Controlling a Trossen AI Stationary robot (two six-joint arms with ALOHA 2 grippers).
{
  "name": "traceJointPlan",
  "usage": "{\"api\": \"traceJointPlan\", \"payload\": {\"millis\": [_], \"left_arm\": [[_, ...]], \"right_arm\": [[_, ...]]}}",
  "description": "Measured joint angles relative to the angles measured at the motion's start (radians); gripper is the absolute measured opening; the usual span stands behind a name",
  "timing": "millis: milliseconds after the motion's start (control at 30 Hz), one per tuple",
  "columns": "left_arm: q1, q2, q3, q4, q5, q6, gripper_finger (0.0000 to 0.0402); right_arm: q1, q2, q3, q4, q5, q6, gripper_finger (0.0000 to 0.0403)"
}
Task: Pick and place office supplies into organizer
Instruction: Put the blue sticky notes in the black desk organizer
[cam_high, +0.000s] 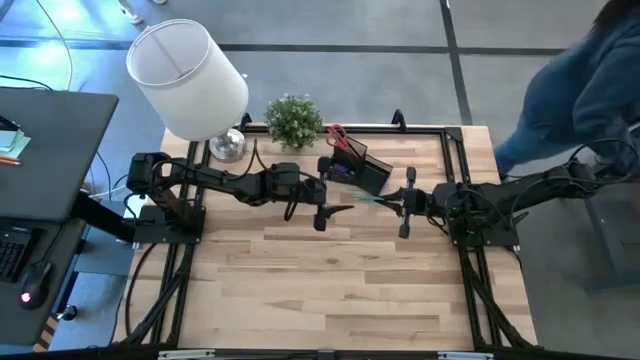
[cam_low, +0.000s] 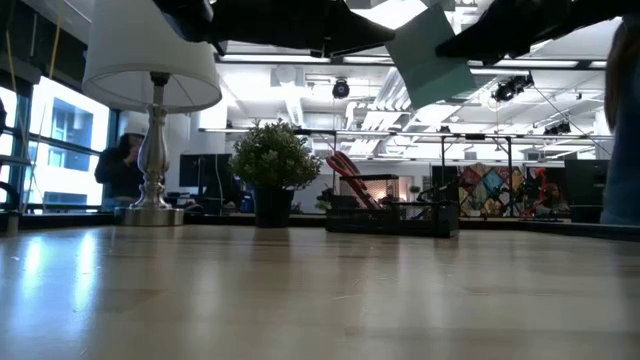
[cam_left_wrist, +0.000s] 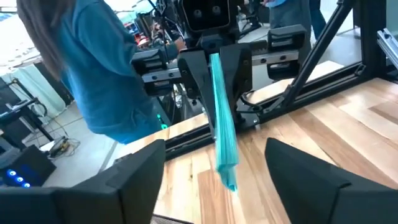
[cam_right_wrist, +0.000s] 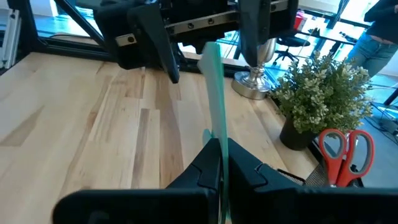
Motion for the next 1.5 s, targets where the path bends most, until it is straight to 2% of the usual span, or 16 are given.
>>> {"api": "traceJointPlan", "payload": {"millis": [133, 267, 1033, 1500], "left_arm": [[0.0, 0.0, 0.0, 0.007, 0.0, -0.027, 0.0287], [0.0, 0.005, 0.0, 0.012, 0.0, -0.037, 0.0278], [-0.001, 0.011, 0.0, 0.035, 0.019, -0.068, 0.0105], [0.0, 0.02, 0.0, 0.038, 0.045, -0.077, 0.0037]], "right_arm": [[0.0, 0.0, 0.0, 0.011, 0.0, 0.0, 0.0001], [0.0, 0.0, 0.0, 0.022, -0.004, 0.0, 0.0002], [0.0, 0.011, 0.0, 0.049, -0.034, -0.001, 0.0001], [-0.021, 0.066, 0.0, 0.088, -0.038, -0.016, 0.0001]]}}
